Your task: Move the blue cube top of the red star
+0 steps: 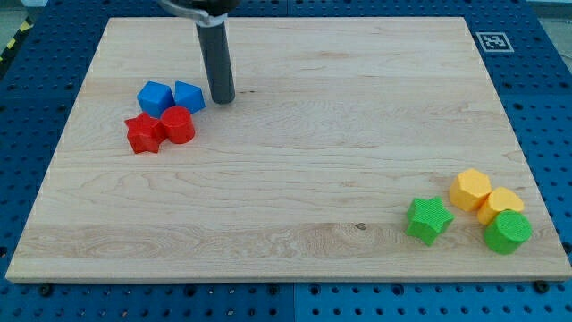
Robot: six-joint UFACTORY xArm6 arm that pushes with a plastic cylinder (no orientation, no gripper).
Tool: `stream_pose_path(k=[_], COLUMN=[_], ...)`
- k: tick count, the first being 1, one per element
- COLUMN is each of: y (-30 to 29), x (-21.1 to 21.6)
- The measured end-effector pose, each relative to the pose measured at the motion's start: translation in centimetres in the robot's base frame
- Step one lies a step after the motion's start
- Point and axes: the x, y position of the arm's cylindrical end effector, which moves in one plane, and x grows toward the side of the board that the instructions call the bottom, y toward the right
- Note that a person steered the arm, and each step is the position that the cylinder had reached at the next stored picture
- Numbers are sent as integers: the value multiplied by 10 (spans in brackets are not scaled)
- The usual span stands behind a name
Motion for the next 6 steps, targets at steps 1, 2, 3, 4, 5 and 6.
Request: stream_pose_path(k=[1,2,3,4,5,6], y=[-5,-22,-57,-84,-102,-111], x=[-5,-5,-5,-5,-4,1])
